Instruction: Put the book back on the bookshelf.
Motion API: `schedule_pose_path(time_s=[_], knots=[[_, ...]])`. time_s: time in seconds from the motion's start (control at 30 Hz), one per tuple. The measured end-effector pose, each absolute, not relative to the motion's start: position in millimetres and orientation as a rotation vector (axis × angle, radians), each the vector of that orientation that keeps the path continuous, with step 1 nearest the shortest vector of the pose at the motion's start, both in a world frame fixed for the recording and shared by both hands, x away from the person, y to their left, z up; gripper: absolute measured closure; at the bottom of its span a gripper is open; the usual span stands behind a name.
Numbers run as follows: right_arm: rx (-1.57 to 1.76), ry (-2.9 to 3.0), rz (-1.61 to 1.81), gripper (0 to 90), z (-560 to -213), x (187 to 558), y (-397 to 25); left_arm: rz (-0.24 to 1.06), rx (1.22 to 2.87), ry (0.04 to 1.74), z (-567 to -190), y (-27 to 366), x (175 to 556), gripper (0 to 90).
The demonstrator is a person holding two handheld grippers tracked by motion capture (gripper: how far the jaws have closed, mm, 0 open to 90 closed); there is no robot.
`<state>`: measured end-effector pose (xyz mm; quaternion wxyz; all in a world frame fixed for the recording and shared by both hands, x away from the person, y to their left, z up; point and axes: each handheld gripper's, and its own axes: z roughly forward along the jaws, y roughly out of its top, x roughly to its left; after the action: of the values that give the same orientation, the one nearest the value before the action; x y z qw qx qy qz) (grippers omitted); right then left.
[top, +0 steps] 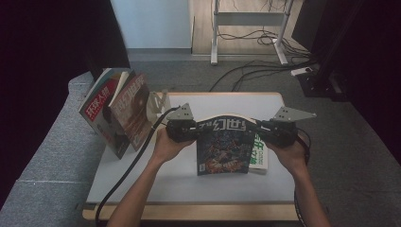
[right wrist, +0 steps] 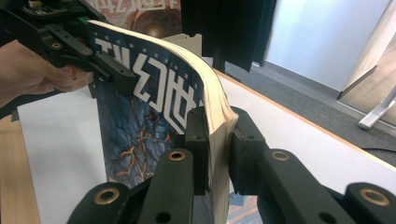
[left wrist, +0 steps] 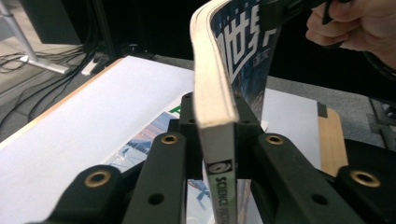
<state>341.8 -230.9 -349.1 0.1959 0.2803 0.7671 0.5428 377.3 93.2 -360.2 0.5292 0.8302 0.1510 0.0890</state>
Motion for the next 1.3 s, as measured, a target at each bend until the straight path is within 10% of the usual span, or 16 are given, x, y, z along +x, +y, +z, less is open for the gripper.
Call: schedule_pose_path(time_s=[0.53, 1.3], knots=[[0.946, 2.140, 1.359, 65.0, -384.3, 343.3, -268.8, 0.191, 1.993, 0.323, -358.8, 95.6, 371.7, 81.3], [1.307, 2.056, 0.939, 9.9, -487.6, 348.9, -317.0, 0.173, 2.028, 0.317, -354.7, 99.7, 368.8, 81.0]])
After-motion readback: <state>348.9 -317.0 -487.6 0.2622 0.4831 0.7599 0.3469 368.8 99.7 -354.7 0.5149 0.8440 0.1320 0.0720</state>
